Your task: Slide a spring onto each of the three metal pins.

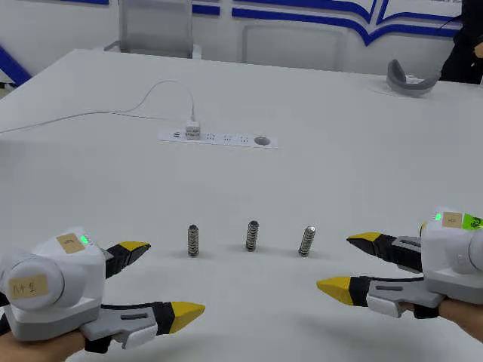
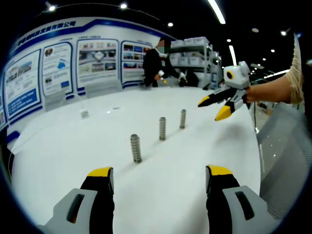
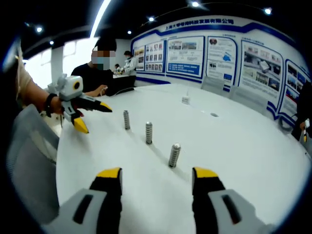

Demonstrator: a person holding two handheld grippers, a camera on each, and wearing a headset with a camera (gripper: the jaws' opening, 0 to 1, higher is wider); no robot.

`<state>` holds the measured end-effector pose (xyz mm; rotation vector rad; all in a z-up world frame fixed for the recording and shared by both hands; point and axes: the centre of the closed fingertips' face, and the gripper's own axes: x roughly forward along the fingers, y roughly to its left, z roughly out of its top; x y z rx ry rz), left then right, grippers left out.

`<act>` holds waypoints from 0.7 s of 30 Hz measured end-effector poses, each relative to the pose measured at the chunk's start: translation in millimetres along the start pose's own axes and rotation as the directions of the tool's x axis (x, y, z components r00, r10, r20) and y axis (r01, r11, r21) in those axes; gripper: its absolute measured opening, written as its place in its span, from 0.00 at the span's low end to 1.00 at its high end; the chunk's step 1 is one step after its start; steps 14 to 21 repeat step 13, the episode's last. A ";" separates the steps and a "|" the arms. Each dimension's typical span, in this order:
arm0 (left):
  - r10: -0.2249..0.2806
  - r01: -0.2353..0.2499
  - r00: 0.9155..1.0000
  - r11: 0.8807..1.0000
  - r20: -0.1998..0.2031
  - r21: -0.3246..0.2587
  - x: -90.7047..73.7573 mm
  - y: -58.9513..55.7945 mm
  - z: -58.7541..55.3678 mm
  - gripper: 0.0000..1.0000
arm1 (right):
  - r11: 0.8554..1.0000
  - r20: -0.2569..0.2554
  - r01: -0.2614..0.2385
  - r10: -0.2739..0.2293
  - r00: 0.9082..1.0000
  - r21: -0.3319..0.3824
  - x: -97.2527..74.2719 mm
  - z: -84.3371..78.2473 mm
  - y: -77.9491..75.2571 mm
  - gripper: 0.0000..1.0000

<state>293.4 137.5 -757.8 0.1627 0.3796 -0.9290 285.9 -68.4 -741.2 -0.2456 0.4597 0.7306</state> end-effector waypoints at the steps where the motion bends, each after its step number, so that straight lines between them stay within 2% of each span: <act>1: 0.001 -0.001 1.000 1.000 0.000 -0.002 -0.5 0.4 -0.4 0.78 | 1.000 0.003 0.002 -0.002 1.000 0.002 -0.6 -0.1 -0.5 0.60; 10: 0.005 -0.005 1.000 1.000 -0.003 -0.006 -0.9 2.8 -2.5 0.79 | 1.000 0.022 0.018 -0.018 1.000 0.019 -2.2 0.6 -2.4 0.64; 21: 0.006 -0.006 1.000 1.000 -0.004 -0.009 -0.6 3.8 -3.5 0.79 | 0.999 0.020 0.021 -0.021 1.000 0.025 -1.6 -0.9 -2.9 0.65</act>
